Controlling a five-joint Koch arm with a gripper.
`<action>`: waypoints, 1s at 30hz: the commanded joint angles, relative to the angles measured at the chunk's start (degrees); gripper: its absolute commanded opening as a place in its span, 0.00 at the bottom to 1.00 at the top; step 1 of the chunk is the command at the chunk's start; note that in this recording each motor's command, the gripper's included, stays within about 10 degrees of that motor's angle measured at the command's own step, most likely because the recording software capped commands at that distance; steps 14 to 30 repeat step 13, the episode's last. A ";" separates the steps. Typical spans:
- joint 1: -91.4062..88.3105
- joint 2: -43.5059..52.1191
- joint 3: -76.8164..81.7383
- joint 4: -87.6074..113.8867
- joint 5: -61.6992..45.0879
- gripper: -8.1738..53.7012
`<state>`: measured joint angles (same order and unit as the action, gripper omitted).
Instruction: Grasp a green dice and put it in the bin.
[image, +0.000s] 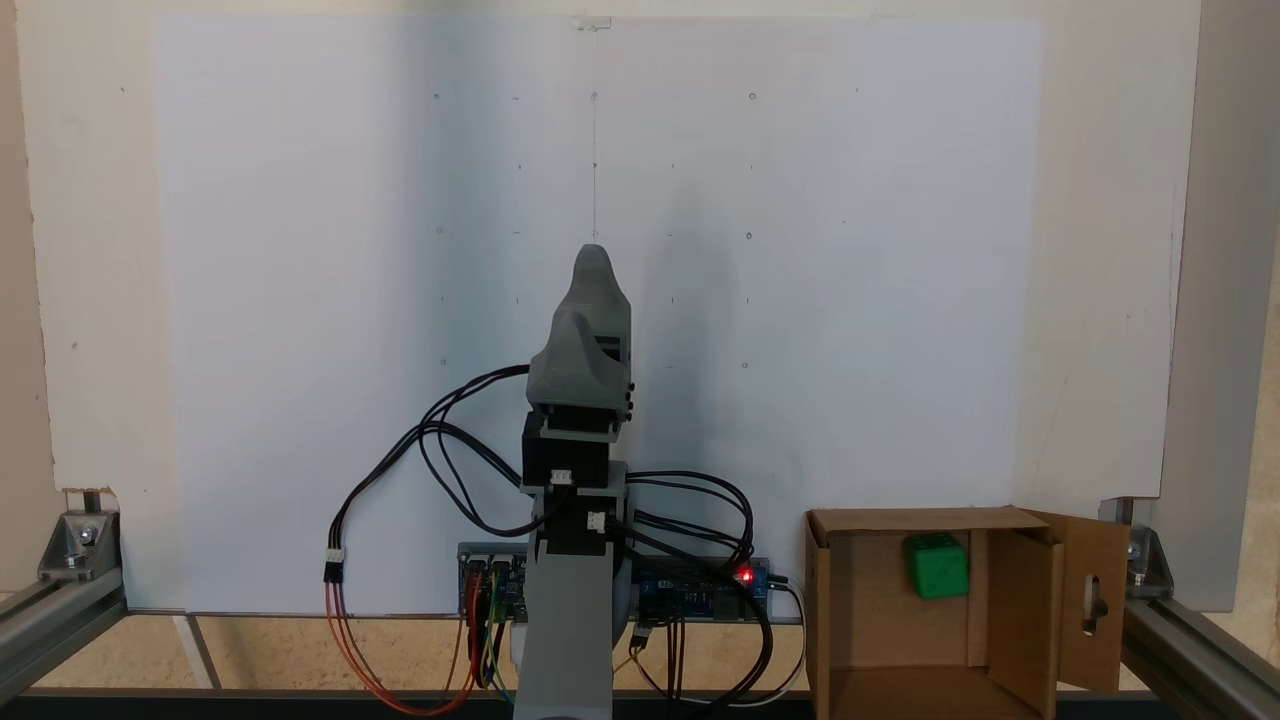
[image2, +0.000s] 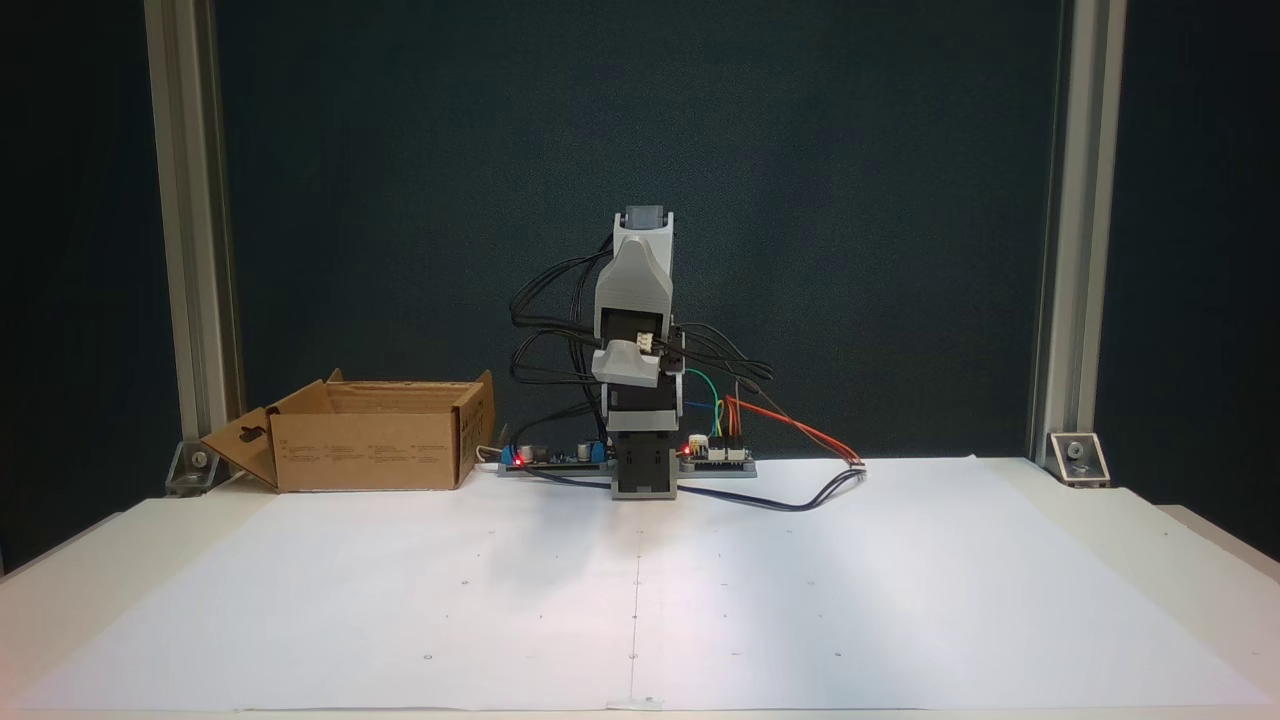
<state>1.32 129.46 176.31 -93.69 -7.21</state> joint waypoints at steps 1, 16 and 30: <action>0.62 6.24 2.99 -3.25 -2.46 0.86; 0.18 6.15 3.08 -3.16 -2.29 0.86; 0.18 6.15 3.08 -3.16 -2.29 0.86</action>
